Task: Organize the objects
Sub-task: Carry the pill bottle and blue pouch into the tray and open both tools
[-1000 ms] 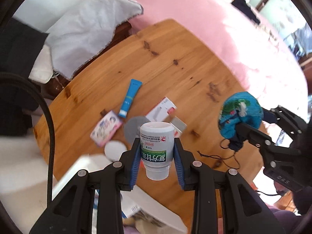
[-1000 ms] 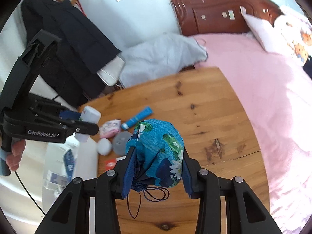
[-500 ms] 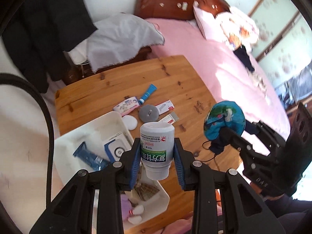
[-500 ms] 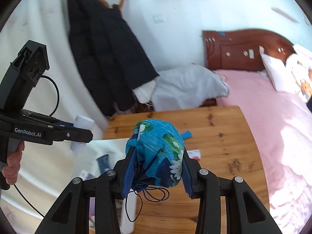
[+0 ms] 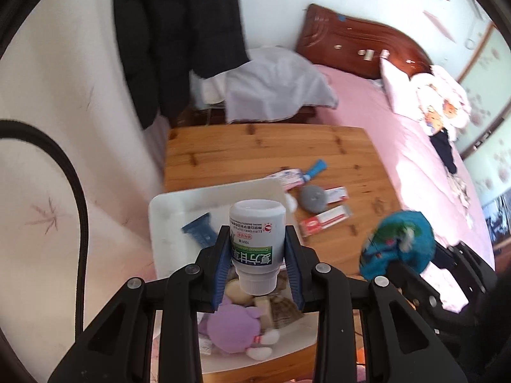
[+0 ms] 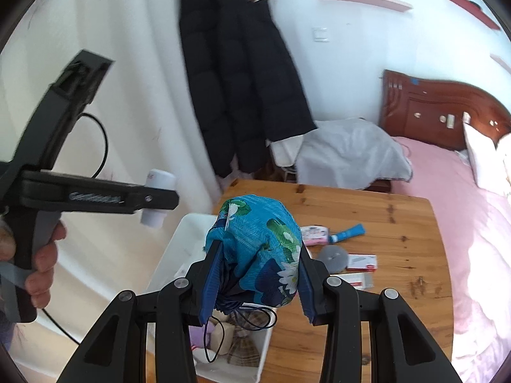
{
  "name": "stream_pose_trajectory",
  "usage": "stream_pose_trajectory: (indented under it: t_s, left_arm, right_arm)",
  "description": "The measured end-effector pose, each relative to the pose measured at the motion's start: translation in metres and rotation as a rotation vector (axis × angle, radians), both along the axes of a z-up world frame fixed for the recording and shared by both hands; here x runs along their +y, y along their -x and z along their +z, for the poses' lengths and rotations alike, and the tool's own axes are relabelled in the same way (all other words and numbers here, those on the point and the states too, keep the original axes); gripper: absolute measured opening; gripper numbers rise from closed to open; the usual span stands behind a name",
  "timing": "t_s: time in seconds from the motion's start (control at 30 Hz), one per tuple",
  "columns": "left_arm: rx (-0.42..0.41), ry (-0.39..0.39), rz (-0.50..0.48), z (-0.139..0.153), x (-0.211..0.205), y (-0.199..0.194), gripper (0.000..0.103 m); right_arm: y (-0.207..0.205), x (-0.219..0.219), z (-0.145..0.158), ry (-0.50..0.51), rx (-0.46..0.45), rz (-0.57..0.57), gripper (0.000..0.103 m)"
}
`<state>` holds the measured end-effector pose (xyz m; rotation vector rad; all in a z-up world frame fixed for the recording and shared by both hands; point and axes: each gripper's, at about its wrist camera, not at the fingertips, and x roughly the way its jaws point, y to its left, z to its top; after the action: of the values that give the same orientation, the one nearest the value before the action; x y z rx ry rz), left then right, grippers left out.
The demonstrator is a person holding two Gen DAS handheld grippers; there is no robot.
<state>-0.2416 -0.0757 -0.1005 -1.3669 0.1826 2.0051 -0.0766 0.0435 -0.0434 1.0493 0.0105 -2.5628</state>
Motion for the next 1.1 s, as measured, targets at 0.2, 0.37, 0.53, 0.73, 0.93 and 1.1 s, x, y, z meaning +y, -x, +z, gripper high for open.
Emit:
stream_pose_trajectory:
  t_s: [0.2,0.37,0.53,0.73,0.93,1.1]
  left_arm:
    - [-0.018,0.033,0.039,-0.03,-0.011,0.016,0.035]
    - [-0.046,0.03,0.064,-0.048,-0.014,0.03,0.035]
    - [-0.039,0.062,0.056,-0.062,-0.01,0.039,0.035]
    - [-0.04,0.115,0.001,-0.077,-0.003,0.046,0.035]
    - [-0.018,0.165,-0.011,-0.08,0.003,0.048,0.06]
    - [0.006,0.164,-0.024,-0.074,0.006,0.049,0.072]
  right_arm:
    - [0.001,-0.032,-0.018,-0.039,-0.06,0.056,0.043]
    - [0.011,-0.054,-0.041,-0.078,-0.125,0.084,0.043]
    - [0.013,-0.076,-0.057,-0.115,-0.152,0.124,0.044]
    - [0.021,-0.09,-0.075,-0.141,-0.187,0.14,0.045]
    - [0.023,-0.098,-0.085,-0.156,-0.215,0.163,0.056]
    - [0.021,-0.095,-0.078,-0.143,-0.183,0.153,0.067]
